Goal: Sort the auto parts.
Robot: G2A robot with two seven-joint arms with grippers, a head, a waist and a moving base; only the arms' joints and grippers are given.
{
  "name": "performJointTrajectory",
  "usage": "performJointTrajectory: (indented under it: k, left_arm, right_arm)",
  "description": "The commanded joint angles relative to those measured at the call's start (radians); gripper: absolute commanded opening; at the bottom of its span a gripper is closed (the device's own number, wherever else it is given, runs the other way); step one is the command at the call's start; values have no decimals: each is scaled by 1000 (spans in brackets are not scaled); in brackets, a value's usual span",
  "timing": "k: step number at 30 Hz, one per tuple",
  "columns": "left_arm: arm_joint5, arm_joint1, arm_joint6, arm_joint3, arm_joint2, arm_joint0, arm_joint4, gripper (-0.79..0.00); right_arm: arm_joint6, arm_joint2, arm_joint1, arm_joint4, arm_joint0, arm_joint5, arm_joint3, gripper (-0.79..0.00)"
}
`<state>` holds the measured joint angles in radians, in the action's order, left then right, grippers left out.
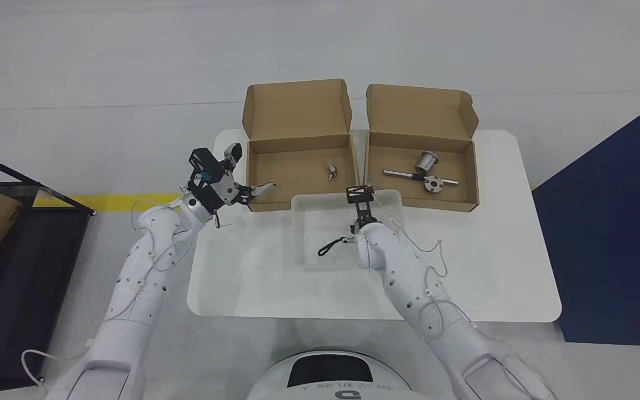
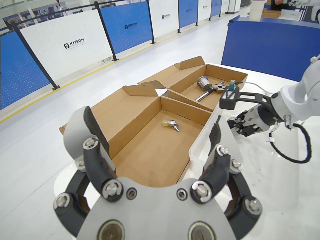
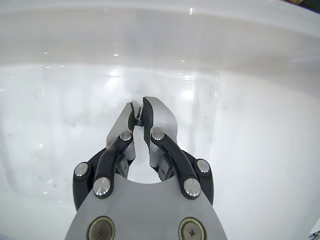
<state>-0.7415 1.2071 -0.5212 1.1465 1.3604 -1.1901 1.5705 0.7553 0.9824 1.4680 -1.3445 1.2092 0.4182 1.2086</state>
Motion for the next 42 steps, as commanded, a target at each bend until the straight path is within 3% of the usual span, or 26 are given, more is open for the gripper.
performJointTrajectory:
  k: [1, 9, 14, 20, 24, 28, 36, 42]
  left_arm:
    - [0, 0, 0, 0, 0, 0, 0, 0]
    - [0, 0, 0, 0, 0, 0, 0, 0]
    - [0, 0, 0, 0, 0, 0, 0, 0]
    - [0, 0, 0, 0, 0, 0, 0, 0]
    - [0, 0, 0, 0, 0, 0, 0, 0]
    - [0, 0, 0, 0, 0, 0, 0, 0]
    - [0, 0, 0, 0, 0, 0, 0, 0]
    - [0, 0, 0, 0, 0, 0, 0, 0]
  right_arm:
    - [-15, 17, -6, -1, 26, -25, 41, -785]
    - [-101, 143, -43, 72, 165, -208, 246, -785]
    - [-99, 271, -73, 226, 235, -472, 347, -785]
    - [96, 428, -108, 528, 192, -809, 336, -785]
    - [306, 494, -129, 772, 106, -945, 270, -785]
    - [475, 523, -146, 982, 32, -1008, 201, -785]
    - [581, 419, -224, 1319, -66, -902, 174, -785]
    - [585, 415, -228, 1326, -68, -898, 175, -785]
